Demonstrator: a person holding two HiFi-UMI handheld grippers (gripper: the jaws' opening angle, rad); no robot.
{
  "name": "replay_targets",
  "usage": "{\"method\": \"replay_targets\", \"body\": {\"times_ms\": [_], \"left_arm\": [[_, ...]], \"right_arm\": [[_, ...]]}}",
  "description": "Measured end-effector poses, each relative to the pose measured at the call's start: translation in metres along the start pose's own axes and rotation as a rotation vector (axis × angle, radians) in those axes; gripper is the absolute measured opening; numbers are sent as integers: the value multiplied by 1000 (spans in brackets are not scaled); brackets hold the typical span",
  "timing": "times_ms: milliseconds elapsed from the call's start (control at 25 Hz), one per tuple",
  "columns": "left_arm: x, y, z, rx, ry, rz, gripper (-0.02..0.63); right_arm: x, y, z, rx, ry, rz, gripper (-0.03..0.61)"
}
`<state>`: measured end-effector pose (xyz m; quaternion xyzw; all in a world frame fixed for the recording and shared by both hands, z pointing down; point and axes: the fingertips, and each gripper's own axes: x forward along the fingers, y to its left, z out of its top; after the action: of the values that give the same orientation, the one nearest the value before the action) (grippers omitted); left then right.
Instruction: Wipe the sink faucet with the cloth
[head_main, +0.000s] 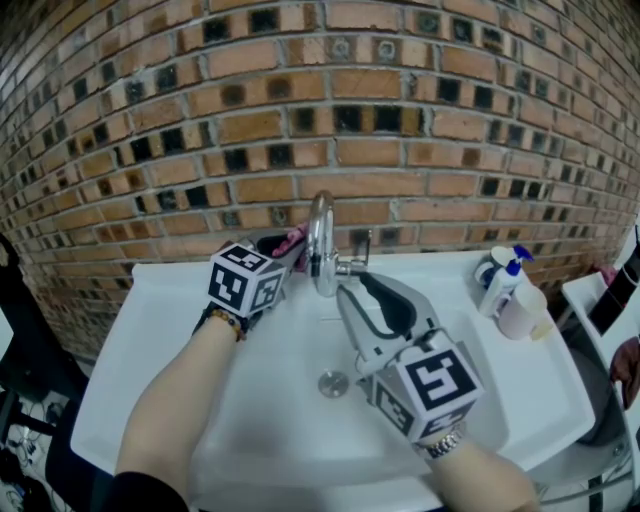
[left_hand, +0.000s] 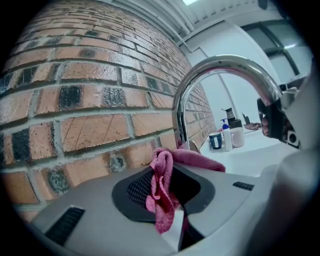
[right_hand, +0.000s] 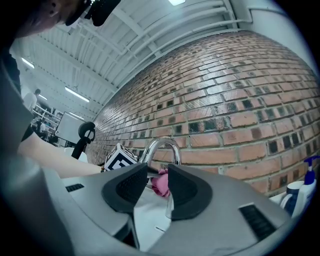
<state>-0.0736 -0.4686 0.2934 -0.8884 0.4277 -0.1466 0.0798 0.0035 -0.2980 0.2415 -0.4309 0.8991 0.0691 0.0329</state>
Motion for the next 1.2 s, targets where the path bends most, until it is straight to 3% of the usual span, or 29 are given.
{"method": "replay_targets", "body": {"times_ms": [360, 560, 1200], "left_arm": [[-4, 2, -13, -41, 1, 21, 81], [0, -4, -36, -18, 70, 23, 83], [10, -14, -72, -104, 131, 38, 81]], "right_arm": [[0, 0, -1, -2, 5, 3, 135], [1, 1, -3, -3, 9, 3, 135], [3, 0, -7, -4, 24, 4, 135]]}}
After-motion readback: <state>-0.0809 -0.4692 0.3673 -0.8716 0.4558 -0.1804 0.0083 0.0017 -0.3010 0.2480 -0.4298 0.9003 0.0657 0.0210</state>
